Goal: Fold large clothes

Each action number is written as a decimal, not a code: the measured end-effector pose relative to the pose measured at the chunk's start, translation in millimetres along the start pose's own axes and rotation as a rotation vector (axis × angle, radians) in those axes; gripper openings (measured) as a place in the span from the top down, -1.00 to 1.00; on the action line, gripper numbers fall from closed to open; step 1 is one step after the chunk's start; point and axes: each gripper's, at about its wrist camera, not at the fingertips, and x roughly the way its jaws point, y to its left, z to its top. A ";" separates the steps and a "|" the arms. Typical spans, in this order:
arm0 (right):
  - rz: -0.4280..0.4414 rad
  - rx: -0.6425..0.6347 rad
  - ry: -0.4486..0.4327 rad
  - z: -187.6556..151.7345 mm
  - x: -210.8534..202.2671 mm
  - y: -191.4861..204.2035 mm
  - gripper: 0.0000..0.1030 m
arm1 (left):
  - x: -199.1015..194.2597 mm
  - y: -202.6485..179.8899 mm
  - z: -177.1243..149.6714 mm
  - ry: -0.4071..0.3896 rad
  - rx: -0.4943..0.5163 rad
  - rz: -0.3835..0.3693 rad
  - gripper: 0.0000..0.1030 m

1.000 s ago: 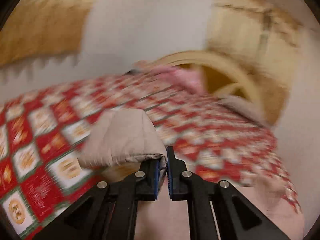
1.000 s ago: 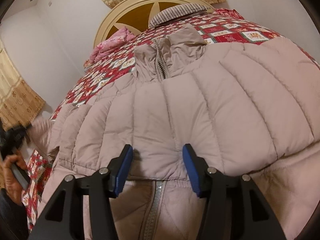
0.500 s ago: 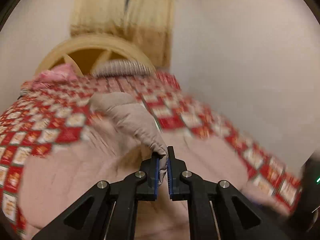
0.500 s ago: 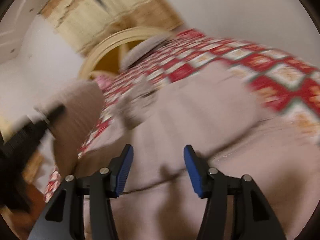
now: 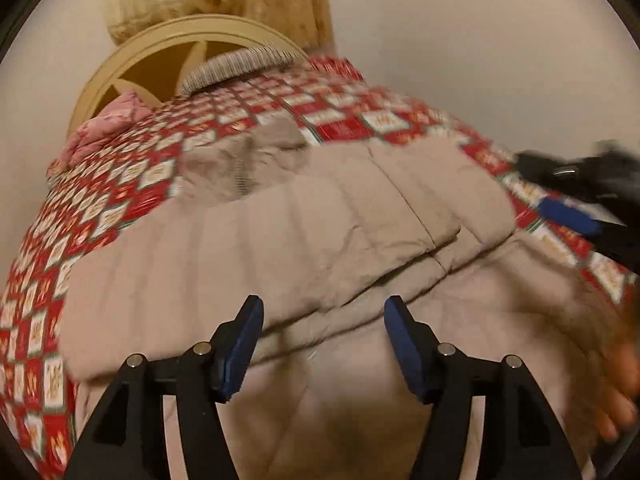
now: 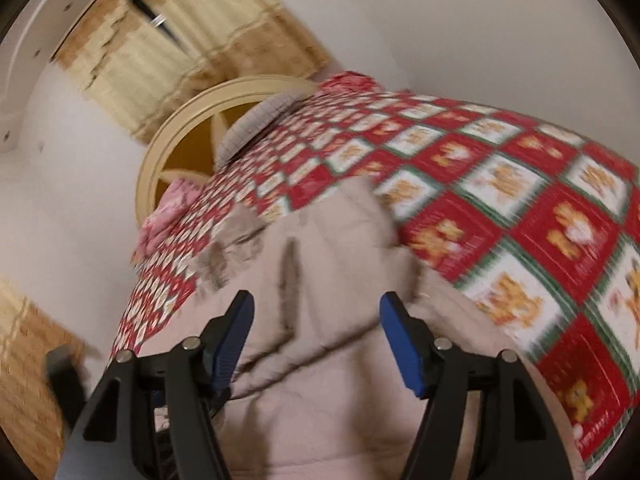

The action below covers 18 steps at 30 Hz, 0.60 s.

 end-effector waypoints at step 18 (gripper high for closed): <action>-0.257 -0.348 0.298 -31.1 113.9 30.6 0.31 | 47.7 191.9 -40.8 0.061 -0.508 0.319 -0.44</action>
